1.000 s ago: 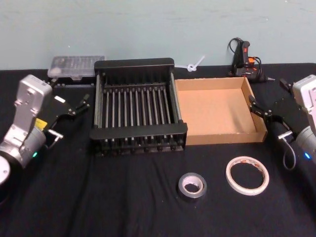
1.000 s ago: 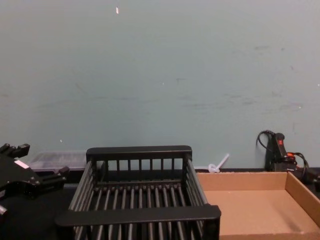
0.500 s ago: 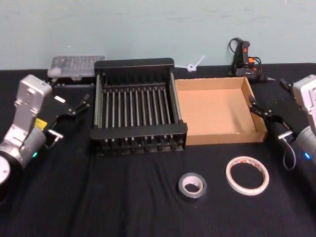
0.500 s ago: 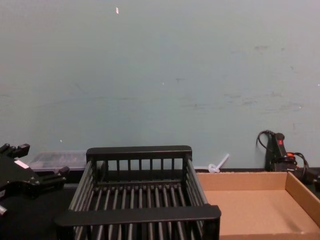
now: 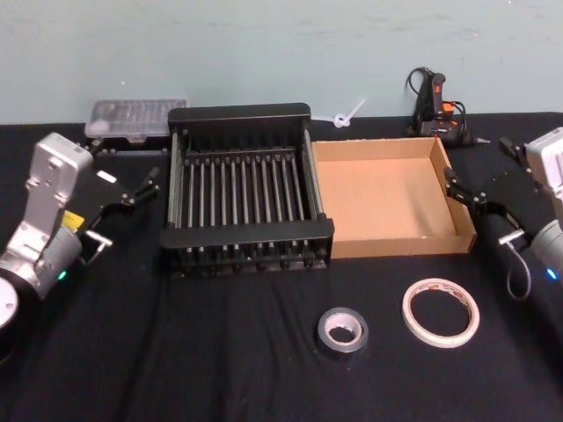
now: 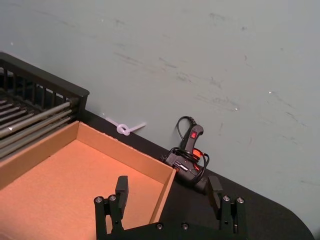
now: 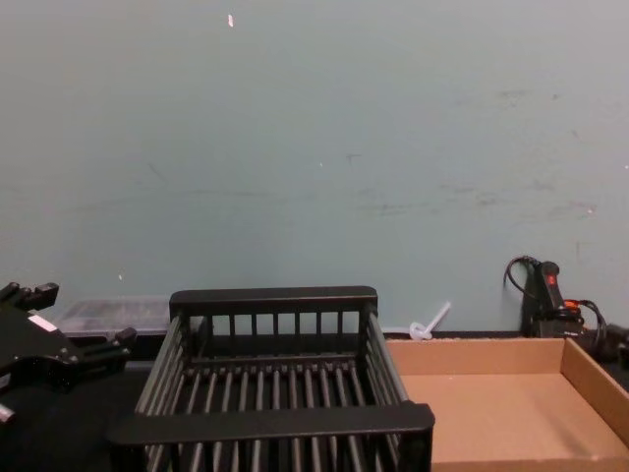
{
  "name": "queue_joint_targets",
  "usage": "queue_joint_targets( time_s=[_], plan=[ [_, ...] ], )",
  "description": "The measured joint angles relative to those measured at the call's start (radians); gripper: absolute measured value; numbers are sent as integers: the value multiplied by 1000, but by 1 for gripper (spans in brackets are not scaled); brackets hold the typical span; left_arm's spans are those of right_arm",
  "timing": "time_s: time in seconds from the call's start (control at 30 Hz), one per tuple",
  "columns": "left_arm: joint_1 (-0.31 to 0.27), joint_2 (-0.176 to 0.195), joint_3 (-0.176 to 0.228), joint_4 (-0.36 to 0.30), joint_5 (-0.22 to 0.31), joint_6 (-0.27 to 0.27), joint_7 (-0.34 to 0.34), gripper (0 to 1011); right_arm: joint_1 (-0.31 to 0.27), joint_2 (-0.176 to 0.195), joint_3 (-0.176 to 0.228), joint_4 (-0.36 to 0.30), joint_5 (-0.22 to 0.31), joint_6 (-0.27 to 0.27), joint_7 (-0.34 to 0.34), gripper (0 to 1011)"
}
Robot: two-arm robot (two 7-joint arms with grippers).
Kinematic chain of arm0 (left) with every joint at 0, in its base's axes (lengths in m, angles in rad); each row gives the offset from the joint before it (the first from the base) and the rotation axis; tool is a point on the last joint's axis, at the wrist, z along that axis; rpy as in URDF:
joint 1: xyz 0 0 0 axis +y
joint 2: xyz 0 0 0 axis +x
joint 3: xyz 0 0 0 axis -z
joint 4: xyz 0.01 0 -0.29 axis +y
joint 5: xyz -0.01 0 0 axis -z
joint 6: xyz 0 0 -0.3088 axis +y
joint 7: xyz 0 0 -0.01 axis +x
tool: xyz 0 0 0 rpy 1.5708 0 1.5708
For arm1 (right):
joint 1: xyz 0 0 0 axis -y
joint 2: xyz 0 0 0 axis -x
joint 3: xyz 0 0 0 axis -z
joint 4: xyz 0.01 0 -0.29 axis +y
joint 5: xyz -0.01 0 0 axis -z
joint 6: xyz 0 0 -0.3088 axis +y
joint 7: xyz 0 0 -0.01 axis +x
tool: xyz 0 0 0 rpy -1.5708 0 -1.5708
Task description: Pick up the white tape and place it into the black box , Pick up the silver tape and place it into the brown box.
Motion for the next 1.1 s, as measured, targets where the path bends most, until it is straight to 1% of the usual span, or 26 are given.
queue_joint_targets(
  time_s=[0.13,0.23,0.27,0.33,0.43,0.53,0.67,0.83,1.1],
  plan=[
    [0,0,0,0,0,0,0,1001,-16,7,16,-29,17,18,17,1002],
    [0,0,0,0,0,0,0,1001,-41,23,37,-73,46,45,47,1002],
    [0,0,0,0,0,0,0,1001,-41,23,37,-73,46,45,47,1002],
    [0,0,0,0,0,0,0,1001,-55,35,51,-101,64,63,66,1002],
    [0,0,0,0,0,0,0,1001,-83,62,77,-149,100,103,103,1002],
    [0,0,0,0,0,0,0,1001,-100,78,94,-176,123,126,127,1002],
    [0,0,0,0,0,0,0,1001,-131,107,124,-217,168,170,176,1002],
    [0,0,0,0,0,0,0,1001,-165,131,147,-255,197,211,213,1002],
    [0,0,0,0,0,0,0,1001,-225,163,173,-298,221,283,261,1002]
  ],
)
